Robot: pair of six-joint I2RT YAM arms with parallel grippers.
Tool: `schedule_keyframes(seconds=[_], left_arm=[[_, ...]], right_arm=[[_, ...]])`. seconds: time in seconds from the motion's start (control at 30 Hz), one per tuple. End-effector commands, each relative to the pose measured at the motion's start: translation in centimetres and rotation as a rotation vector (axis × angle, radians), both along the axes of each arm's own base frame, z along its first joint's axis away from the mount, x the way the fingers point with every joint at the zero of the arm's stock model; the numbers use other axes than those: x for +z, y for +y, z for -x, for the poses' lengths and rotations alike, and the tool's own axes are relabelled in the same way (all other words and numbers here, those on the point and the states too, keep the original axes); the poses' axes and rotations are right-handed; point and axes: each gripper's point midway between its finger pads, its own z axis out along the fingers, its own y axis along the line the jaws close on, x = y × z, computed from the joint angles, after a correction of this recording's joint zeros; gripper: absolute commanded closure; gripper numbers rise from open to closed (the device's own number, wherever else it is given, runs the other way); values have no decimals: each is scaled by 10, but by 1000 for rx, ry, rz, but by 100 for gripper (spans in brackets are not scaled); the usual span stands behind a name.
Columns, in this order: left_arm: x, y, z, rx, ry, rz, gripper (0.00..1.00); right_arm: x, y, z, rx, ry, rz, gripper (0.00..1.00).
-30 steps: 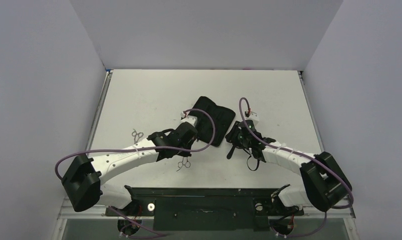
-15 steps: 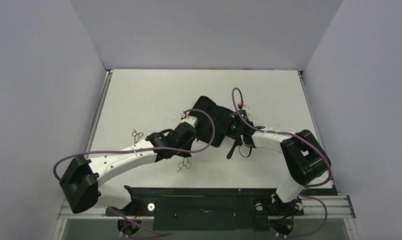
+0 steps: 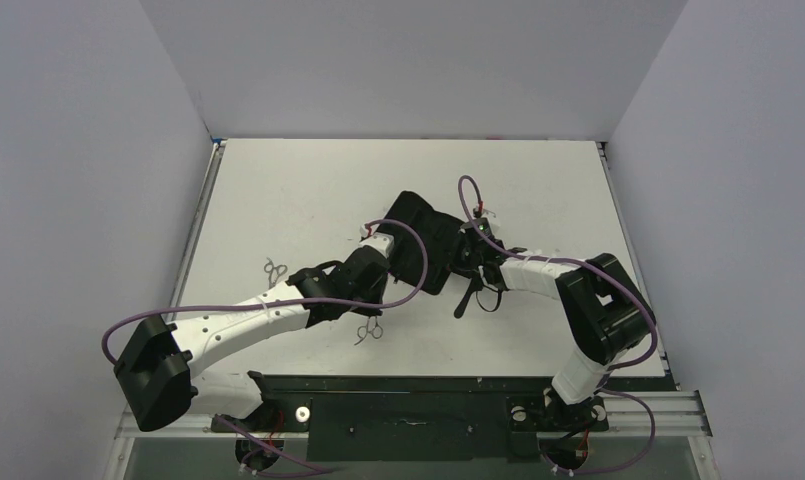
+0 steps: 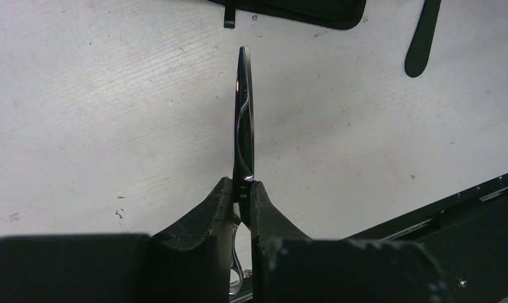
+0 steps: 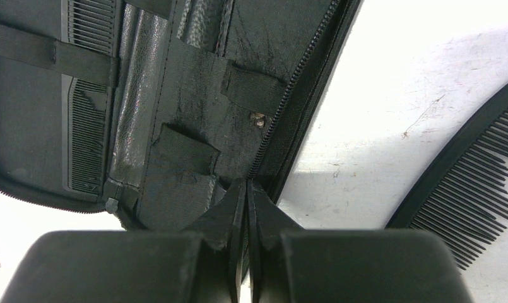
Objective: Sort the hair-cutting tools
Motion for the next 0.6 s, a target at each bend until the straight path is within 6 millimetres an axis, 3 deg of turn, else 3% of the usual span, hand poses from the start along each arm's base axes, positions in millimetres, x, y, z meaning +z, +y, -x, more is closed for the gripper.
schedule_keyframes(seconds=[0.0,0.27,0.57], left_arm=[[17,-8,-4,-17,-41,61,100],[14,-10,-2,-40,-33,61,100],[8,-12,-3,-50,-23,43,100]], right_arm=[[-1,0,2,27,2,29,100],[-3,5,40,124,6,108,100],[1,-1,60,127,-30,115,100]])
